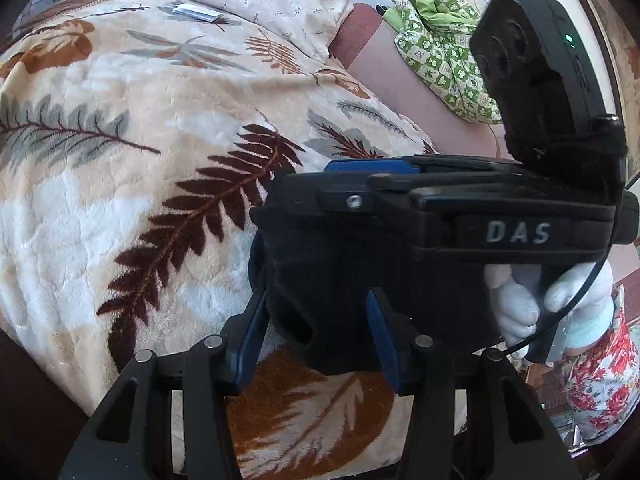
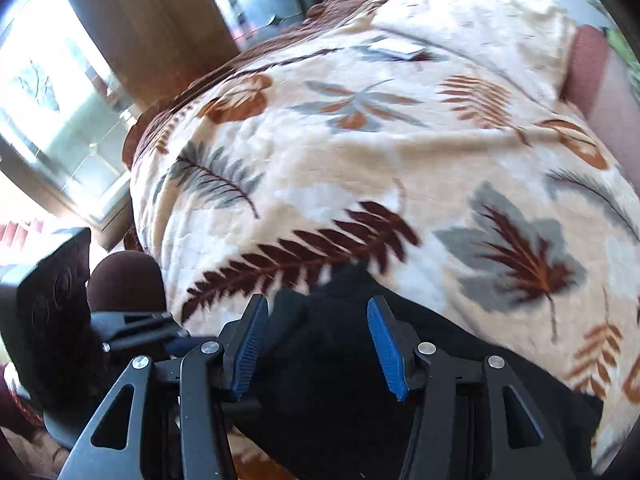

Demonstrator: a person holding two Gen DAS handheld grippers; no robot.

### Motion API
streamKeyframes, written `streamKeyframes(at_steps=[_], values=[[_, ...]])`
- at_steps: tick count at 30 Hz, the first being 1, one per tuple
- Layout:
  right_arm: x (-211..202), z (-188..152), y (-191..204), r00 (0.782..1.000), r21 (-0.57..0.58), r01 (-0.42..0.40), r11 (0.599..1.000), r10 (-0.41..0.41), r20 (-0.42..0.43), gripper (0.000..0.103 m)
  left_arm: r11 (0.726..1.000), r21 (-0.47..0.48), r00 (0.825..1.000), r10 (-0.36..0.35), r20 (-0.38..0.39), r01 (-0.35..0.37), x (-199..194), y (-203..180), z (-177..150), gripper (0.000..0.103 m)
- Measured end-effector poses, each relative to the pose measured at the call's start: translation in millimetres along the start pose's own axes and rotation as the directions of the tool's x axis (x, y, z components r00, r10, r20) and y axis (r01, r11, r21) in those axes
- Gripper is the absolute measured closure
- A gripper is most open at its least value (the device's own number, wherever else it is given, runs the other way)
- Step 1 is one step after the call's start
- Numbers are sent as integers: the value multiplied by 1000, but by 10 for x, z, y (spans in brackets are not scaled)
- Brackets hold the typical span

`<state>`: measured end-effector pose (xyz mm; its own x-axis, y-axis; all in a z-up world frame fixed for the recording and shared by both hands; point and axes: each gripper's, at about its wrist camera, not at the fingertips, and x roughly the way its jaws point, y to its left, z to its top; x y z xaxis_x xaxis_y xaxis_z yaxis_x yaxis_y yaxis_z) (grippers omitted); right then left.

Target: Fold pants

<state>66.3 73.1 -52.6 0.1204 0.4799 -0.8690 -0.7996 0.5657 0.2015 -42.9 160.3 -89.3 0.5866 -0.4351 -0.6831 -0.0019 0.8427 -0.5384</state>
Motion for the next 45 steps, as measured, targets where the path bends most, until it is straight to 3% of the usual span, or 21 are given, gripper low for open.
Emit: streamKeyframes(at_steps=[1,2,3,4,7,10,15,16,19,21,23,25,26,30,34,36,39,42,45], values=[[84,18,30,1000,-17,9,1000,-9,-24,47,1000,-7,1000,-5,3,5,-2,17,-2,55],[176,29,71,998,-40,20,999,-22,-54,52,1000,-12,1000,-8,6,8,-7,25,-1,62],[250,20,100,996,-60,32,998,-37,-82,76,1000,-14,1000,-10,8,10,-13,32,1,70],[324,-12,140,990,-86,74,994,-83,-111,83,1000,-15,1000,-12,8,12,-17,39,4,81],[252,-57,189,990,-96,102,990,-110,-84,91,999,-36,999,-33,19,34,-41,65,22,86],[96,-19,166,992,-62,122,991,-124,-38,92,998,-43,998,-50,31,51,-52,54,98,86],[62,195,39,976,-5,218,976,-218,-23,92,999,-45,1000,-8,22,9,84,34,252,80],[110,225,24,968,-4,251,968,-251,-27,92,998,-58,1000,7,9,-6,126,64,242,74],[319,275,-41,947,2,314,949,-314,-70,88,996,-84,1000,-24,-4,24,122,159,163,69],[348,292,-67,955,18,289,957,-287,-72,85,995,-80,999,-50,17,52,60,197,151,59],[282,322,-109,968,42,246,968,-244,-51,73,994,-84,997,-61,49,65,-2,252,138,48],[217,352,-135,973,54,231,971,-229,-34,44,992,-97,995,-76,57,81,4,314,127,48],[186,362,-146,971,48,239,970,-238,-28,42,990,-105,995,-88,52,93,20,340,121,48],[212,332,-119,959,5,276,961,-275,-70,42,986,-109,991,-120,57,125,35,361,122,48],[30,177,-93,909,-11,417,909,-417,-1,42,976,-143,982,-146,122,163,-83,467,142,48],[-185,-11,-132,899,58,431,901,-434,55,42,960,-171,968,-197,158,223,-154,550,156,48],[-404,-378,-307,886,184,437,881,-456,82,42,936,-197,953,-267,147,292,-119,590,164,48],[-648,-882,-664,849,327,477,816,-524,68,42,950,-165,962,-250,113,266,-50,494,168,48],[-923,-1474,-1259,836,505,474,721,-548,-3,42,966,-116,970,-220,100,231,0,365,165,48]])
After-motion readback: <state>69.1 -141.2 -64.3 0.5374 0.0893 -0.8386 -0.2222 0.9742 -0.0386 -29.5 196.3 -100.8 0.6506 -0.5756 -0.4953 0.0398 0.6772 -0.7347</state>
